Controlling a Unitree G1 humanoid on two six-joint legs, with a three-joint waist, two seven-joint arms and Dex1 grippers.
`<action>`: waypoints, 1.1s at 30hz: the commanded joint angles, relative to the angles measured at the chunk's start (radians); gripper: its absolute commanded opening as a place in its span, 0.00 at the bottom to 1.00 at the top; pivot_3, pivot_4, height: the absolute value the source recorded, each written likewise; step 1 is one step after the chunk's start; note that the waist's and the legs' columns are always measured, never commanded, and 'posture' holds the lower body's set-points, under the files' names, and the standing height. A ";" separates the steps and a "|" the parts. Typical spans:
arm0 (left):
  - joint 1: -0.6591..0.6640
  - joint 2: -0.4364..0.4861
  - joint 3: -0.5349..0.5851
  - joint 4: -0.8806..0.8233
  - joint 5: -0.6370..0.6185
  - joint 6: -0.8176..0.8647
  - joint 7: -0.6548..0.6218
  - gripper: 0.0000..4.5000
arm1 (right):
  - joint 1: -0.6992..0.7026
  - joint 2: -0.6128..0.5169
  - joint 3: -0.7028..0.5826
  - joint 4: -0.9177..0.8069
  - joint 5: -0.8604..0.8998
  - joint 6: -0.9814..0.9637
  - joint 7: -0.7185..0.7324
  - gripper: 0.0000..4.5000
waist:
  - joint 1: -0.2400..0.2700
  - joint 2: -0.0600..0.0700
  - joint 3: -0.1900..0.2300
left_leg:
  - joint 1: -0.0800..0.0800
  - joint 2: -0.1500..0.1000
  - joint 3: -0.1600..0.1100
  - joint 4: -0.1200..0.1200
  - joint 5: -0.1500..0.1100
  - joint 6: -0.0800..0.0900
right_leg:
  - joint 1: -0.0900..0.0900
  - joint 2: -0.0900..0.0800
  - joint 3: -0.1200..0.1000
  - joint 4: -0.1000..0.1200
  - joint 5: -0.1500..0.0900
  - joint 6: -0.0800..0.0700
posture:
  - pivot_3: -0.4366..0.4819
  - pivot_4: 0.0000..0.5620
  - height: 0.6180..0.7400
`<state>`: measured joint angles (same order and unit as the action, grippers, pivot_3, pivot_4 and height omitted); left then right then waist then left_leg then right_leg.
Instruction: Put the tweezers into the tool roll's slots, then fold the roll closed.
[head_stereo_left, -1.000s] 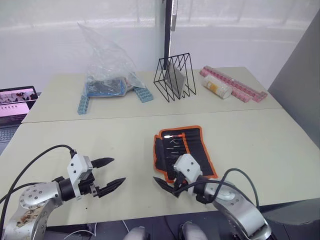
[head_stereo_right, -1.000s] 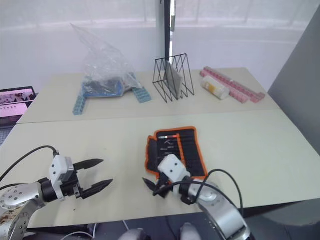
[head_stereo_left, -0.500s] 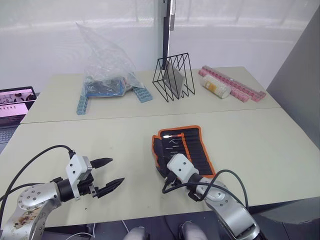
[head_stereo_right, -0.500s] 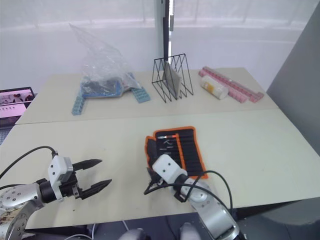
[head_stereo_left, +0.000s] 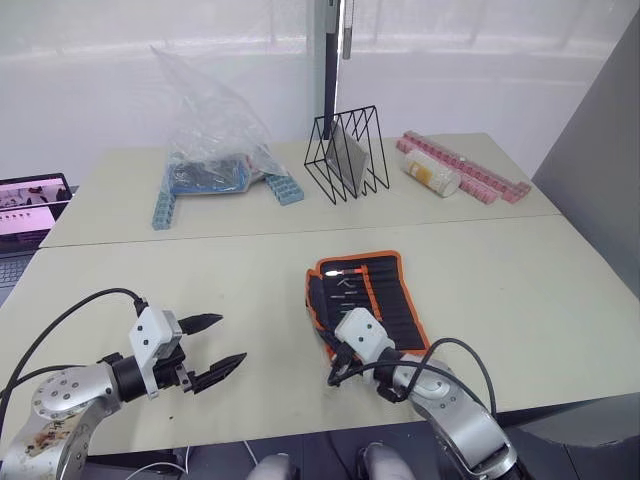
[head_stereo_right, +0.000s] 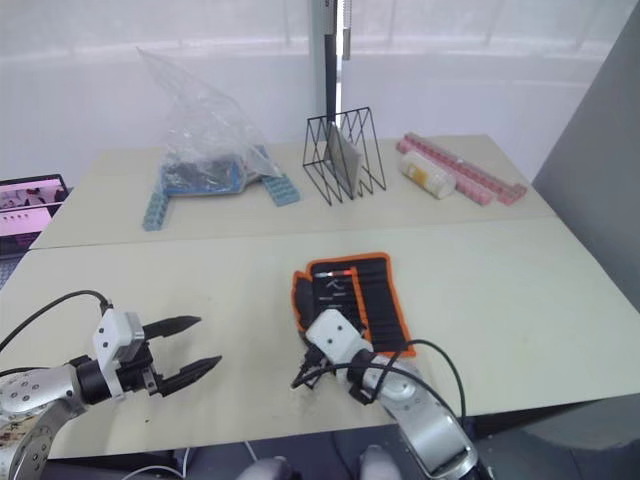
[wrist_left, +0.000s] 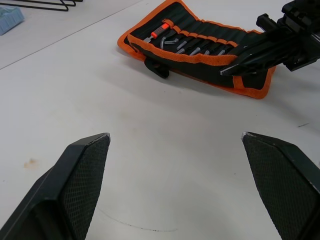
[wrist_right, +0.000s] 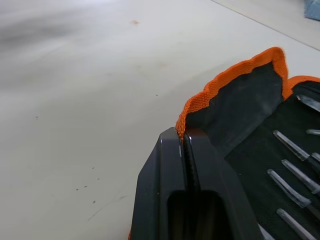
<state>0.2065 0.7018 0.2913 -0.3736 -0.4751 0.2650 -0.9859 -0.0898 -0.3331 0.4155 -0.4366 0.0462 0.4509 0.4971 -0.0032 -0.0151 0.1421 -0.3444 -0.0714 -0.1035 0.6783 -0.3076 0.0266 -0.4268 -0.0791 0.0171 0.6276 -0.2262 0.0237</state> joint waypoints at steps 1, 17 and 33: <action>-0.040 0.026 -0.006 0.018 -0.008 -0.011 -0.023 1.00 | 0.004 -0.028 -0.031 -0.019 0.058 -0.070 0.082 0.01 | -0.001 0.000 0.000 | 0.000 0.000 0.000 0.000 0.000 0.000 | 0.000 0.000 0.000 0.000 0.000 0.000 | 0.48 0.27 0.87; -0.592 -0.001 -0.355 0.539 0.203 -0.393 -0.347 1.00 | 0.183 -0.272 -0.217 -0.075 0.246 -0.148 0.339 0.01 | 0.013 0.001 0.001 | 0.000 0.000 0.000 0.001 0.000 0.001 | 0.001 0.000 -0.001 0.000 0.000 0.000 | 0.48 0.27 0.87; -0.984 -0.230 -0.510 1.124 0.342 -0.817 -0.519 1.00 | 0.251 -0.271 -0.252 -0.153 0.237 -0.115 0.258 0.01 | 0.013 -0.001 0.001 | -0.005 -0.001 0.000 0.007 -0.001 0.002 | -0.001 0.001 -0.001 0.001 0.000 0.001 | 0.48 0.27 0.87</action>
<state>-0.7493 0.4749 -0.2217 0.7279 -0.1356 -0.5175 -1.4984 0.1525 -0.6071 0.1729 -0.5467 0.2781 0.3352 0.7619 0.0097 -0.0157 0.1431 -0.3494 -0.0725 -0.1032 0.6857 -0.3083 0.0285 -0.4272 -0.0783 0.0158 0.6288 -0.2257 0.0245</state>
